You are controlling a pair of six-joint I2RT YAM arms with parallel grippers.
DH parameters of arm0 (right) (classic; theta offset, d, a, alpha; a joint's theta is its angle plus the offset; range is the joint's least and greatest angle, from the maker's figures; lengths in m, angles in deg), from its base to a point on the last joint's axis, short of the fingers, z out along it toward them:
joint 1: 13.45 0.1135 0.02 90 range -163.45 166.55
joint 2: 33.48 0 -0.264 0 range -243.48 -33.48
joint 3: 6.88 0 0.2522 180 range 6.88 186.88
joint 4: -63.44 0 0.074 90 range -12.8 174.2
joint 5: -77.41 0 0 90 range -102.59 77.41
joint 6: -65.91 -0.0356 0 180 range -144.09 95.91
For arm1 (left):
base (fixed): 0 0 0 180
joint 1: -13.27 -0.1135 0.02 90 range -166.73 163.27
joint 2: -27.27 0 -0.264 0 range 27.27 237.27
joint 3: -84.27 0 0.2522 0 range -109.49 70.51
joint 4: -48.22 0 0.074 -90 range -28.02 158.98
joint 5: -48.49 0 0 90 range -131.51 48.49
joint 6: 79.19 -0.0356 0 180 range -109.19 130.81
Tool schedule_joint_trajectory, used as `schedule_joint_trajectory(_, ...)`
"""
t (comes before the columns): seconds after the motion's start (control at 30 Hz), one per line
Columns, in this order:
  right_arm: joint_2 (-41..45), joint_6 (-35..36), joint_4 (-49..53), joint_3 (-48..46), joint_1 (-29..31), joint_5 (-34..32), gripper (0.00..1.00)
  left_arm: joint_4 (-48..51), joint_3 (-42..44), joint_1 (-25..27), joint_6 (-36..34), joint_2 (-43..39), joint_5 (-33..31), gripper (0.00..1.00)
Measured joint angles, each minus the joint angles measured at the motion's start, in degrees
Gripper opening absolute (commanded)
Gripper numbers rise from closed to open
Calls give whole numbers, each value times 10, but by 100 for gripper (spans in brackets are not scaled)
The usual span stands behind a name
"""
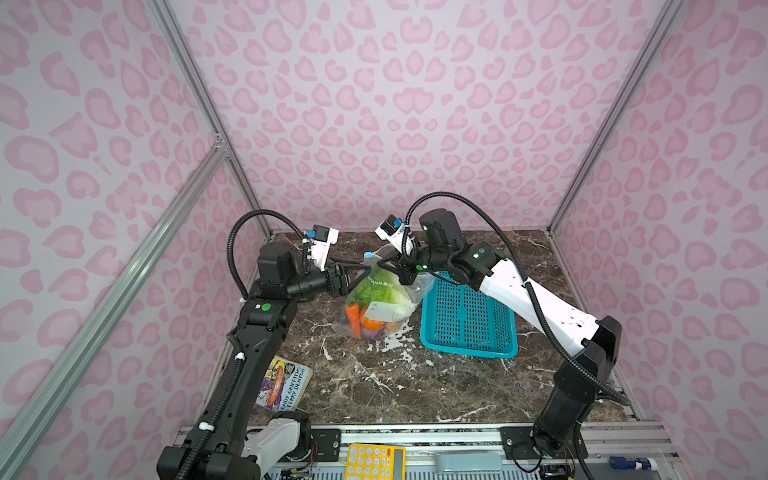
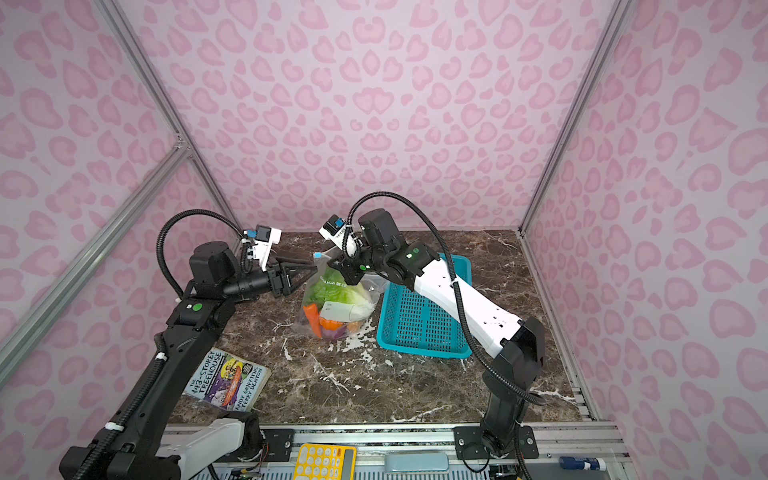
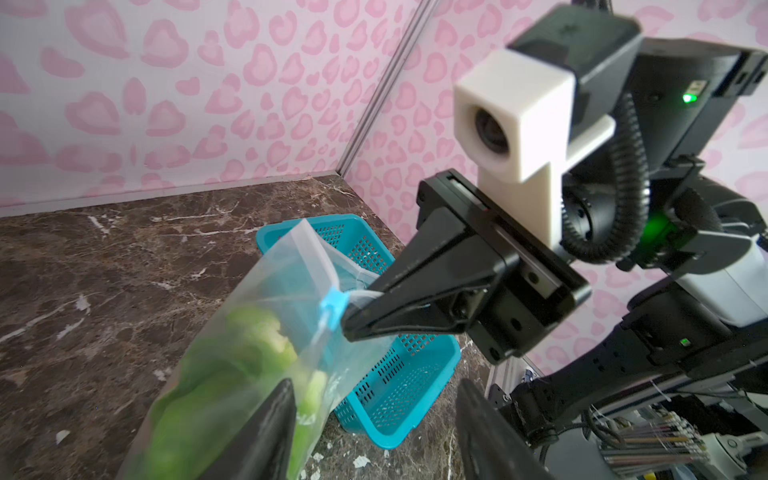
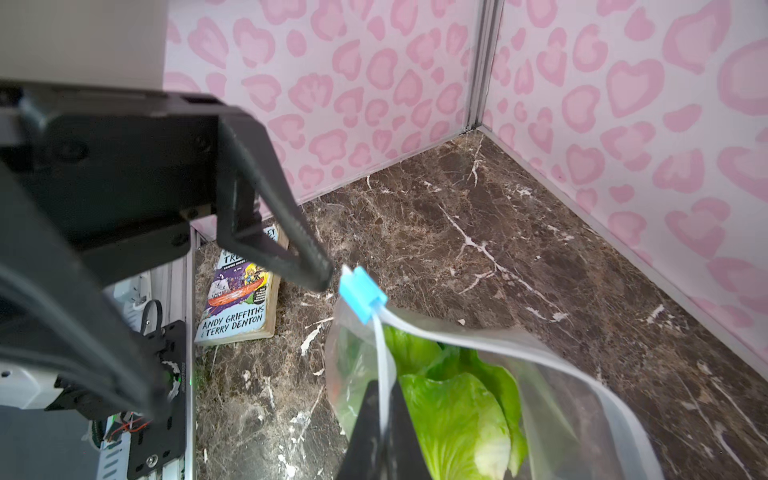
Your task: Place the food in the zip-top bag and seal the zipper
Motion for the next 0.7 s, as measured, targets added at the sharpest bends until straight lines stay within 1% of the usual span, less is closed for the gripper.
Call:
schedule_joint_trajectory(0.17,-2,-17,-3,1,0,0,0,-9,6,6,-10,4,-12,55)
schedule_joint_trajectory(0.23,-2,-19,-4,1,0,3,0,-13,8,7,-11,11,-23,55)
schedule_joint_trajectory(0.33,-2,-24,-4,1,2,10,0,-14,10,4,-14,23,-39,58)
schedule_joint_trajectory(0.47,-2,-25,-3,1,7,16,0,-18,10,-4,-14,42,-42,60)
schedule_joint_trajectory(0.7,-1,-19,1,0,14,27,0,-26,10,-7,-16,43,-33,58)
